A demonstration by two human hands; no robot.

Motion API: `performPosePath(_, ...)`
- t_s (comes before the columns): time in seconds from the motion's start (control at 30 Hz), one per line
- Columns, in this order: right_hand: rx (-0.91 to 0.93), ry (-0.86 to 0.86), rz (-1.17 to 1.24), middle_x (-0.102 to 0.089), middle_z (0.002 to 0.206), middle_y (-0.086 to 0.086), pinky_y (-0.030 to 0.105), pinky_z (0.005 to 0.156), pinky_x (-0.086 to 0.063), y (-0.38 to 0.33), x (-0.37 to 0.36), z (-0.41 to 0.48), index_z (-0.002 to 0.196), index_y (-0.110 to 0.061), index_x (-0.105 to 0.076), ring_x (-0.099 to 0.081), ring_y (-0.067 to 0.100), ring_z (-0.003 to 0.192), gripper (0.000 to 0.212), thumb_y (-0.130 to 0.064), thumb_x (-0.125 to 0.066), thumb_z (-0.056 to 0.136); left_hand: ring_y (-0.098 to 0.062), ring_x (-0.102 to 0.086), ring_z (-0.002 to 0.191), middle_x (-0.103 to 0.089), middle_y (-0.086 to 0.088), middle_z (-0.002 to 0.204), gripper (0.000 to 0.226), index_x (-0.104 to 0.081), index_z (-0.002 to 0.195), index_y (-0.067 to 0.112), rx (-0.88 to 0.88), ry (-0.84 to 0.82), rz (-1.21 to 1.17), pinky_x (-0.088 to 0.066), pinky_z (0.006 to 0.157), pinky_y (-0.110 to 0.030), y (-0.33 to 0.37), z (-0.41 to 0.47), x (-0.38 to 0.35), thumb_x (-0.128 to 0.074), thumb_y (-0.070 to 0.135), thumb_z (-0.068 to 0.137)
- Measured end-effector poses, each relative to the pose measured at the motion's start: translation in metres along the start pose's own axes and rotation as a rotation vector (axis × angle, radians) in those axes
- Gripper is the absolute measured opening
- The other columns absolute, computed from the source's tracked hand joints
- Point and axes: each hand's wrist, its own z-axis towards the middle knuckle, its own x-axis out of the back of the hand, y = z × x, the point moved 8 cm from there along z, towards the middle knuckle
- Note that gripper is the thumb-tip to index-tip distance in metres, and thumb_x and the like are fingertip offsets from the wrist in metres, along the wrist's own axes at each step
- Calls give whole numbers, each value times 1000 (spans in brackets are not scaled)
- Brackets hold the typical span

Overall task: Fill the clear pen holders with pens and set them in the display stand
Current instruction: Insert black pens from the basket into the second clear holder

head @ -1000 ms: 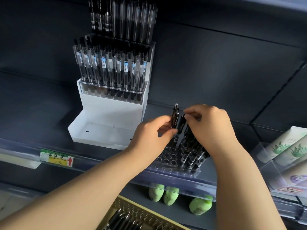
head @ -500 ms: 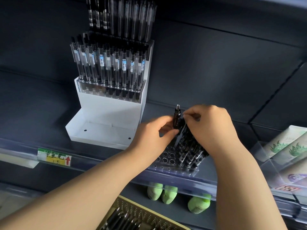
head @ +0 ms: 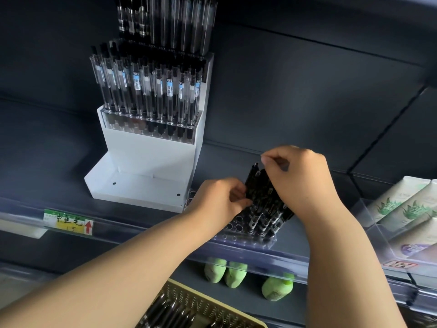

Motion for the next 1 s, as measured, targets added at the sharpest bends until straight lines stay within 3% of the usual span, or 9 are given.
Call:
performPosePath(0.23,52,-13,-11,-69,77,-8,40,78,-51,-5,-2,-1,81,-21,-71,-62,18,80,12,-15,-61,85,24,-49,63,-57,21,63,23,-56,70,34,22,-33,38,-32,53,5,0,1,1,-77,28,74)
performPosePath(0.4,83,-2,-15,-69,82,-6,42,81,-48,-14,1,-7,89,-20,-71,-59,21,87,12,-17,-60,86,1,-59,73,-65,14,80,18,-65,95,26,18,-97,97,-42,63,-3,-5,-2,-2,-72,25,78)
performPosePath(0.5,131,21,-77,-69,88,-1,45,83,-45,-22,3,-16,98,-17,-70,-55,25,95,15,-18,-60,87,-9,-63,84,-67,8,90,24,-63,107,25,-11,-98,134,-50,80,-22,-3,-8,5,-66,20,83)
performPosePath(0.63,301,136,-204,-70,84,5,40,70,-45,-49,7,-43,95,-12,-71,-60,33,86,17,-10,-61,81,-19,-60,94,-64,2,106,31,-57,118,26,-117,-49,315,-48,81,-29,5,-22,25,-56,20,88)
performPosePath(0.73,464,71,-238,-70,89,4,37,65,-45,-71,-14,-76,94,-9,-71,-61,31,83,23,-7,-60,74,-21,-57,92,-60,1,103,19,-56,105,25,-178,-35,573,-38,70,-25,9,-37,33,-49,22,88)
performPosePath(0.8,537,18,-254,-70,95,5,36,65,-47,-80,-31,-102,98,-6,-70,-63,29,84,27,-6,-62,73,-18,-56,87,-54,4,94,10,-48,81,29,-72,-56,567,-41,72,-26,-1,-48,39,-48,20,86)
performPosePath(0.87,538,-14,-226,-69,102,7,36,67,-49,-79,-42,-123,103,-4,-68,-64,29,87,31,-5,-63,73,-18,-57,90,-48,7,91,20,-37,74,33,-17,-155,507,-47,80,-33,-16,-61,34,-47,18,83)
performPosePath(0.93,519,-63,-217,-68,107,7,37,68,-51,-74,-53,-143,108,-4,-67,-64,29,89,36,-3,-65,72,-21,-57,95,-51,6,101,15,-47,86,32,-27,-195,453,-48,80,-35,-26,-80,30,-47,17,83)
performPosePath(1.0,463,-143,-216,-67,106,8,38,70,-52,-66,-66,-161,112,-5,-65,-64,29,90,42,-2,-67,70,-22,-56,104,-50,3,121,34,-52,116,26,-79,-174,449,-46,82,-29,-35,-96,26,-51,17,83)
